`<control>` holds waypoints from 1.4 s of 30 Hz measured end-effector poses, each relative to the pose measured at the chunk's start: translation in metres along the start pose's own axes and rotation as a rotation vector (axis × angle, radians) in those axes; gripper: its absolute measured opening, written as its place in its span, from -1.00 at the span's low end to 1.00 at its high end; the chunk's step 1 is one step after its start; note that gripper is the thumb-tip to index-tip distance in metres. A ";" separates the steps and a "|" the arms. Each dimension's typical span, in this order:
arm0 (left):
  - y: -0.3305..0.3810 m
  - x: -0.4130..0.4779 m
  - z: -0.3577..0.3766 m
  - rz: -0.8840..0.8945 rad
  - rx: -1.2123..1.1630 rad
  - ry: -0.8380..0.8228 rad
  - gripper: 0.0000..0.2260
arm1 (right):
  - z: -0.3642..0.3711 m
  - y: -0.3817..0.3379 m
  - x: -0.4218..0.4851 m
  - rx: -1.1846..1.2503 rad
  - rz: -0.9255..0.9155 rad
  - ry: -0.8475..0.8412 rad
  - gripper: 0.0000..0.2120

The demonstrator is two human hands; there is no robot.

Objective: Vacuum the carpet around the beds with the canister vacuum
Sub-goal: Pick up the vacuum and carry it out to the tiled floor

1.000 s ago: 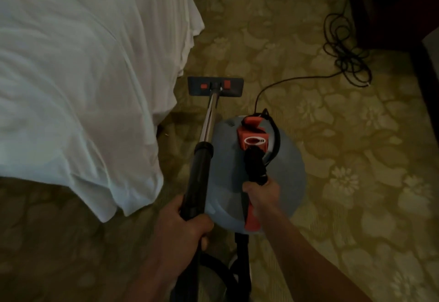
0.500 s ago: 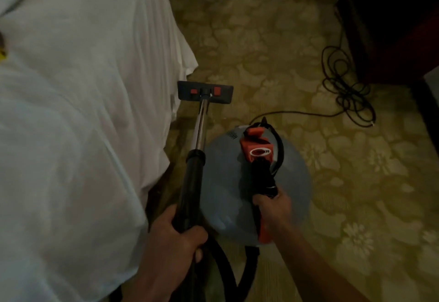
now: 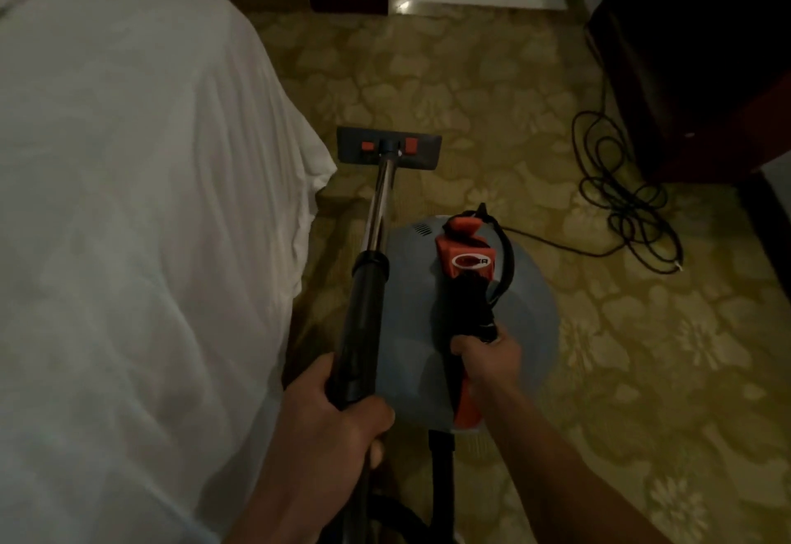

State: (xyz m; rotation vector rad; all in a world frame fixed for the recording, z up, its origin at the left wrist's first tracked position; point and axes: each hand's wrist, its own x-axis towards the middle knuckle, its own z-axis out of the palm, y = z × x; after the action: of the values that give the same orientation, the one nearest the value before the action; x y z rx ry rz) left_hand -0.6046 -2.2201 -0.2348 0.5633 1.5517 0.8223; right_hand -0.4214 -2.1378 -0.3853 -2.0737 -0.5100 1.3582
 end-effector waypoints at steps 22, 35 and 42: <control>0.219 0.283 0.099 -0.014 0.058 0.111 -0.84 | 0.109 -0.299 0.240 0.074 -0.044 -0.091 -0.65; 0.362 0.486 0.099 -0.005 0.092 0.043 -0.88 | 0.205 -0.463 0.364 0.034 -0.024 -0.020 -0.71; 0.421 0.543 0.083 -0.025 0.079 -0.022 -0.82 | 0.255 -0.521 0.399 -0.080 0.138 -0.049 -0.78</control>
State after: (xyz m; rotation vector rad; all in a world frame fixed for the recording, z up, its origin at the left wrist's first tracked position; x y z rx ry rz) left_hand -0.6482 -1.5295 -0.2583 0.6071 1.5733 0.7365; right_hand -0.4907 -1.4370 -0.3863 -2.1795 -0.4550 1.4931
